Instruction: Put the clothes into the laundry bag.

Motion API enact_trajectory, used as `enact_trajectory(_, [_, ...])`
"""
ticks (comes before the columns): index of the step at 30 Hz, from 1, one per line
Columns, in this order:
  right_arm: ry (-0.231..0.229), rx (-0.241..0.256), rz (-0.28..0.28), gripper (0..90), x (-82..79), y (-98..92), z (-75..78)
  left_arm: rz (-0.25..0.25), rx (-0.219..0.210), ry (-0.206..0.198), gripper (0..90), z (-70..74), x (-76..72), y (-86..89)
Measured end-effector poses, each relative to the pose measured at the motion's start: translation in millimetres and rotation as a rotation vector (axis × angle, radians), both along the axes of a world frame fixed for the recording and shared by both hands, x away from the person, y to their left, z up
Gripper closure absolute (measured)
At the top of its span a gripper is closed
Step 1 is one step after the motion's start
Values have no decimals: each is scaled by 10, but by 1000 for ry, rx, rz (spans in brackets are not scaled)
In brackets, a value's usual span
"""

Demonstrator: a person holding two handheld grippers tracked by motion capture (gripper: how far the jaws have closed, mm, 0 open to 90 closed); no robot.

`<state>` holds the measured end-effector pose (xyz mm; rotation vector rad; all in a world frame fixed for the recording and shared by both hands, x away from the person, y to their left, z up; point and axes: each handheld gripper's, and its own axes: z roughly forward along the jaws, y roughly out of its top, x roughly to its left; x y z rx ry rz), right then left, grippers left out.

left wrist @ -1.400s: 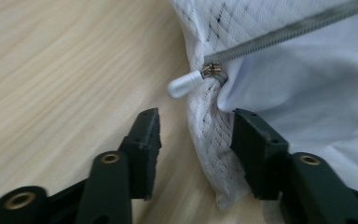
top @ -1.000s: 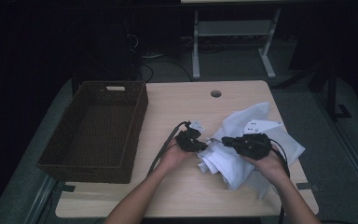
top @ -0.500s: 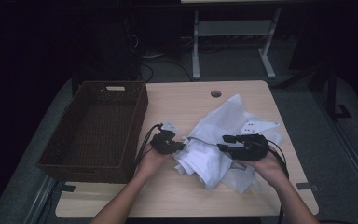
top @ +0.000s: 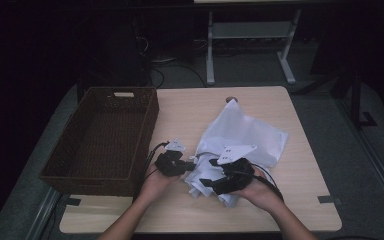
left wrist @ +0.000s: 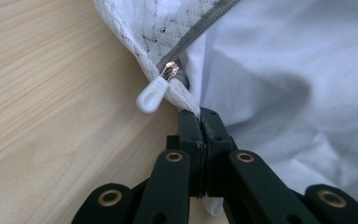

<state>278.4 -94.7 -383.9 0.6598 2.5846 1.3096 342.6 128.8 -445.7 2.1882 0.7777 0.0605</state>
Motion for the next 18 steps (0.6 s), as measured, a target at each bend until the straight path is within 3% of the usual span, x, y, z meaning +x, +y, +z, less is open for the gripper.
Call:
enact_trajectory(5, [-28, -99, -6, 348, -12, 157, -156, -7, -5, 2, 888, -6, 2, 8])
enact_trajectory(10, [-34, -165, -46, 580, 27, 108, -349, -13, -10, 10, 888, -24, 14, 23])
enact_trajectory(14, [-32, -185, -76, 759, 69, 41, -400, -21, -10, 11, 888, -23, 8, 19])
enact_trajectory(18, [-24, -182, -127, 810, 107, -9, -423, -33, -7, 15, 889, -29, -2, 3])
